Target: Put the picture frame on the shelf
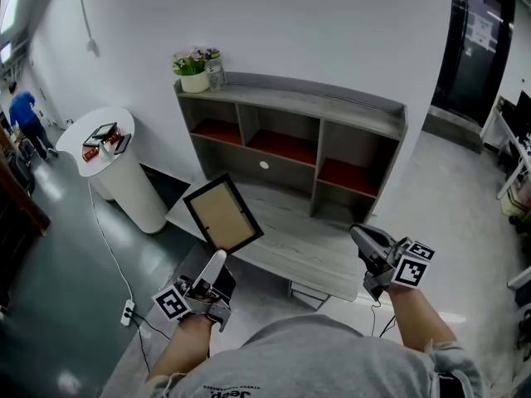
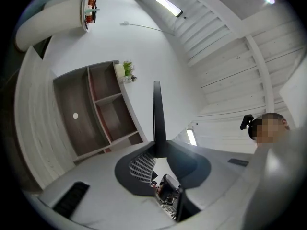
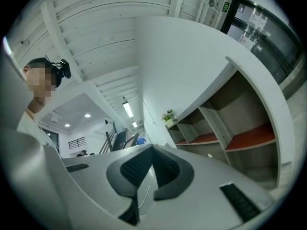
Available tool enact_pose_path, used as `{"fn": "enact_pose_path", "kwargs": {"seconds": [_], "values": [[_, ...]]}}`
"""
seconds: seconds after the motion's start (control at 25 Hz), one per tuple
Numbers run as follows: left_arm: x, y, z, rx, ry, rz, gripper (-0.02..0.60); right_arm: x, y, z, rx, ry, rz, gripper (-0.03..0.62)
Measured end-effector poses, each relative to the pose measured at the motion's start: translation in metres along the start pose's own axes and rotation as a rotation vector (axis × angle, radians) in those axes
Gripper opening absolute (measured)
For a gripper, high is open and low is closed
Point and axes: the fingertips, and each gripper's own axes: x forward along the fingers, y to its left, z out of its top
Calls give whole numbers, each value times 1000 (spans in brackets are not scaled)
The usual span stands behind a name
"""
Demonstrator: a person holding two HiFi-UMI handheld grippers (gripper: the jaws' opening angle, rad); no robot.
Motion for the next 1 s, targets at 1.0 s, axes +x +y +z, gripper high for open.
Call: {"fn": "enact_pose_path", "kwargs": {"seconds": [1.0], "values": [[236, 141, 97, 9, -273, 300, 87, 84, -130, 36, -163, 230, 305, 12]]}}
